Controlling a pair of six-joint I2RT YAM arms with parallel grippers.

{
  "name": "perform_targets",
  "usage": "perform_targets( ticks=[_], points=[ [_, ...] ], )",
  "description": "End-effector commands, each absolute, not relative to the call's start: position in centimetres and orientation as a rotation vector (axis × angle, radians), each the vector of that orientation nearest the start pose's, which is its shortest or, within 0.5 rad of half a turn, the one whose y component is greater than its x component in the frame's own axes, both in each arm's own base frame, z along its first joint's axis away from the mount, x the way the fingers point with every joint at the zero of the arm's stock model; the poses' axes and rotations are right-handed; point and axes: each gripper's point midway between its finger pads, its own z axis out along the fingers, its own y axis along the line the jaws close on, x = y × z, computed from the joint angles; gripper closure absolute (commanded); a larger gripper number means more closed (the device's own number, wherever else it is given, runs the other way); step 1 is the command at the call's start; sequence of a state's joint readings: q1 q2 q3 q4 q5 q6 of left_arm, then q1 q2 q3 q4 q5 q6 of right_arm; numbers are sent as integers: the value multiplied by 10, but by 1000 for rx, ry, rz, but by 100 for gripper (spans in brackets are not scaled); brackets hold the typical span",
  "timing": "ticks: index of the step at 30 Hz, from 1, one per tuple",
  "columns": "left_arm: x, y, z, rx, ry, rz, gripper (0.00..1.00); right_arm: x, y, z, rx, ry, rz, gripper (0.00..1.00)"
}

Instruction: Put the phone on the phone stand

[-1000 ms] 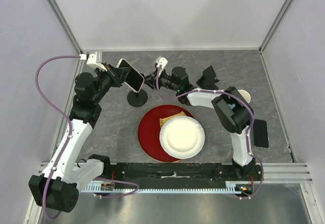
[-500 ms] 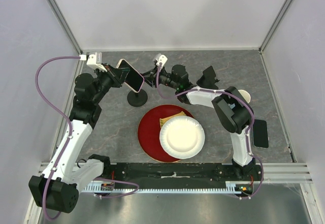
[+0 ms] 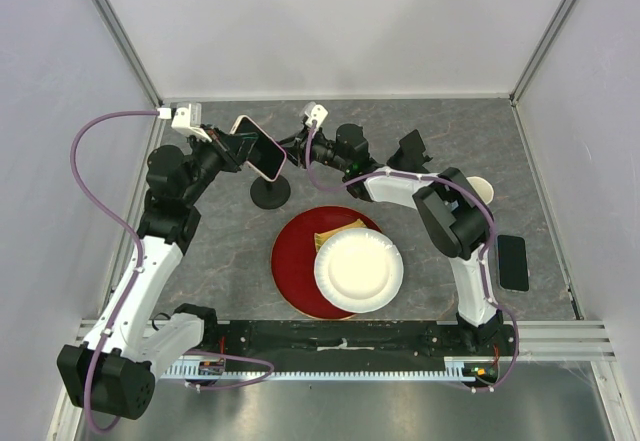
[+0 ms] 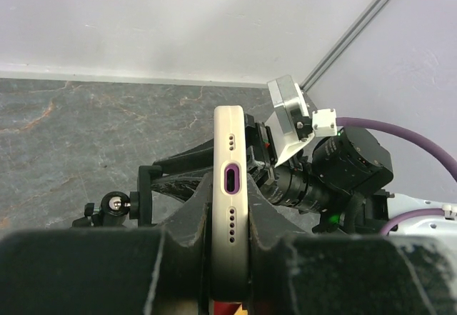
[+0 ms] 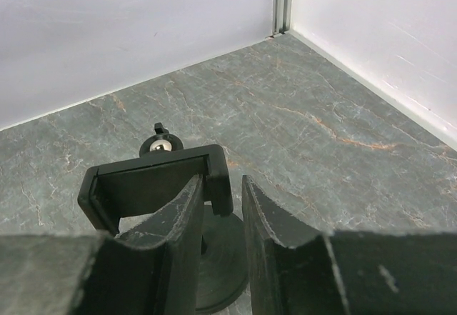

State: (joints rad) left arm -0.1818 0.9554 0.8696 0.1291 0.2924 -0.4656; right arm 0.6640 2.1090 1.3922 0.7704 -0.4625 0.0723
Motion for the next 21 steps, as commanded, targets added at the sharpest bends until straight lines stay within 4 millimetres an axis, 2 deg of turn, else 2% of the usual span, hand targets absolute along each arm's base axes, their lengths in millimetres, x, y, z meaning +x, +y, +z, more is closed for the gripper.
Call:
perform_targets(
  ticks=[1, 5, 9, 12, 17, 20, 21],
  points=[
    [332, -137, 377, 57, 1439, -781, 98, 434, 448, 198, -850, 1332, 928, 66],
    [334, -137, 375, 57, 1444, -782, 98, 433, 449, 200, -857, 1323, 944, 69],
    [335, -139, 372, 63, 1453, -789, 98, 431, 451, 201, -869, 1312, 951, 83],
    [336, -140, 371, 76, 1456, -789, 98, 427, 453, 200, -882, 1302, 970, 100],
    [341, -146, 364, 138, 1457, -789, 98, 422, 454, 196, -889, 1276, 1005, 100],
    [335, -161, 365, 262, 1405, -858, 98, 416, 459, 196, -898, 1251, 1048, 100],
    [329, -168, 373, 329, 1349, -901, 98, 417, 459, 196, -901, 1250, 1050, 100]
  ],
)
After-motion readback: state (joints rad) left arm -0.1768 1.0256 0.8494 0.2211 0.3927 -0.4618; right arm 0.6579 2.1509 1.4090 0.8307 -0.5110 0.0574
